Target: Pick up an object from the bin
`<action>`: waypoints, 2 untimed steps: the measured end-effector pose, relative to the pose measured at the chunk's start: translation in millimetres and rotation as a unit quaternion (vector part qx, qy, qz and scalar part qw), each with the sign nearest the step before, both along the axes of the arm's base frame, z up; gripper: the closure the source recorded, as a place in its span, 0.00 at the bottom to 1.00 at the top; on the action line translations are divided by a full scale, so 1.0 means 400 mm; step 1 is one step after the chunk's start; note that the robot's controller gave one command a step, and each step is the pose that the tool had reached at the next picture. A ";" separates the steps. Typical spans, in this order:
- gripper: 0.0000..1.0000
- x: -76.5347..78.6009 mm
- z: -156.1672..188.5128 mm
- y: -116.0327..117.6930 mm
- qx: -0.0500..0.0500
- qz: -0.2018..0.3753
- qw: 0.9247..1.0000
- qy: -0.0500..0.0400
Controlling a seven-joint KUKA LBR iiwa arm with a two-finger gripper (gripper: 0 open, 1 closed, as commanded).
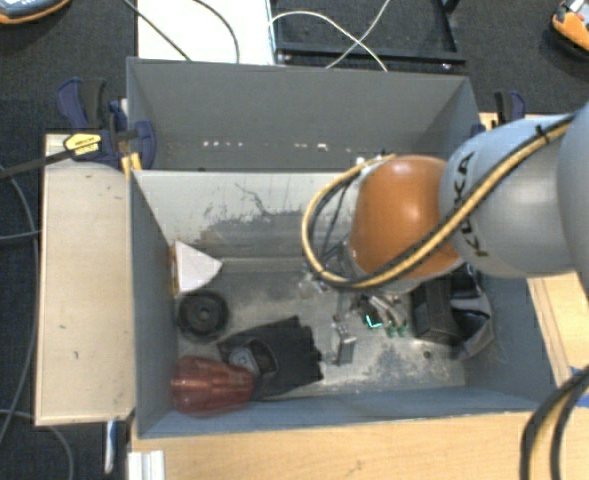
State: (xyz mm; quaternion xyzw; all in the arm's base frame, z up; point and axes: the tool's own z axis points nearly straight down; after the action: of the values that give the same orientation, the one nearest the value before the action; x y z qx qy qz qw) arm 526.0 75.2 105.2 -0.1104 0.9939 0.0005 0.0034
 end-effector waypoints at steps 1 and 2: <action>0.00 -0.037 -0.086 0.039 0.000 0.068 0.998 0.005; 0.00 -0.037 -0.086 0.038 0.000 0.067 0.998 0.005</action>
Offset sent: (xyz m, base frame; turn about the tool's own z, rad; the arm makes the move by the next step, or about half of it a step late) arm 0.0000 0.0000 0.0000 0.0000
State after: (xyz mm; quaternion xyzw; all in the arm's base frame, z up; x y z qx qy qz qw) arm 511.2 90.5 70.9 -0.1771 0.9842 0.0013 -0.0017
